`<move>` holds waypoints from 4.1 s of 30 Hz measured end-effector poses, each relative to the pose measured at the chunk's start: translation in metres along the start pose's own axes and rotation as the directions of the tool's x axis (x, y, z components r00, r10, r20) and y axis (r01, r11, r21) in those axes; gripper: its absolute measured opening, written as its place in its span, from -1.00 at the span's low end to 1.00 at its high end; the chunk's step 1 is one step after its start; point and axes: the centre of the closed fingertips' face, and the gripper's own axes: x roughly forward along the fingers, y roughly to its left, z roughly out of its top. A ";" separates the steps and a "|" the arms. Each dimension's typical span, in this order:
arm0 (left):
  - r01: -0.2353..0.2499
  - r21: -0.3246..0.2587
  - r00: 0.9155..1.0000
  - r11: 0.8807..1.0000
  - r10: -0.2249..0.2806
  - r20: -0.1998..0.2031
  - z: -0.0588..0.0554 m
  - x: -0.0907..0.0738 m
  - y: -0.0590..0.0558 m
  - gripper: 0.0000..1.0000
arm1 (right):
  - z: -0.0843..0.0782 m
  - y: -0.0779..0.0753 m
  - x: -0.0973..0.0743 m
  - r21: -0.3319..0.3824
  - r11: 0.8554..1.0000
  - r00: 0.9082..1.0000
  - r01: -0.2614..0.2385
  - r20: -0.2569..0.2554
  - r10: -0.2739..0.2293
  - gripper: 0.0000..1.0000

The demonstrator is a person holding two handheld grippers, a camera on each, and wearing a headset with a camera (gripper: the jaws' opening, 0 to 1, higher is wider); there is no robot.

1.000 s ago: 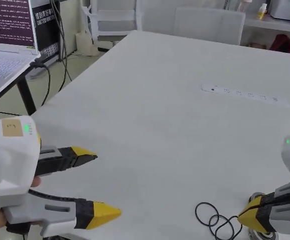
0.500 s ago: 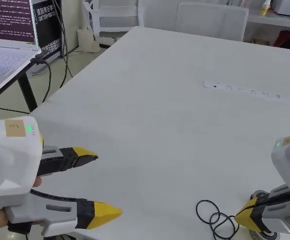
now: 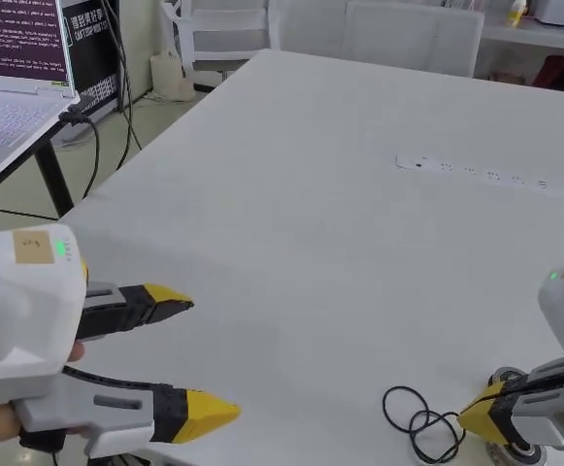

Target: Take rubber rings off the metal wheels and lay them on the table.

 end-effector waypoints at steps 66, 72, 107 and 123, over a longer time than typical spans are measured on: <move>0.065 0.122 0.997 0.990 -0.061 -0.039 0.024 0.008 -0.019 0.32 | 0.018 0.003 -0.121 0.093 0.988 0.899 0.124 0.412 -0.151 0.01; 0.079 0.128 0.996 0.989 -0.071 -0.062 0.023 0.013 -0.029 0.33 | 0.013 -0.007 -0.143 0.134 0.983 0.858 0.125 0.482 -0.175 0.03; 0.082 0.194 0.994 0.977 -0.094 0.052 0.136 0.072 -0.110 0.39 | -0.088 -0.055 -0.152 0.191 0.981 0.834 0.028 0.536 -0.128 -0.04; 0.129 0.266 0.980 0.955 -0.164 0.114 0.181 0.106 -0.125 0.30 | -0.085 -0.067 -0.134 0.205 0.978 0.823 -0.026 0.560 -0.096 -0.08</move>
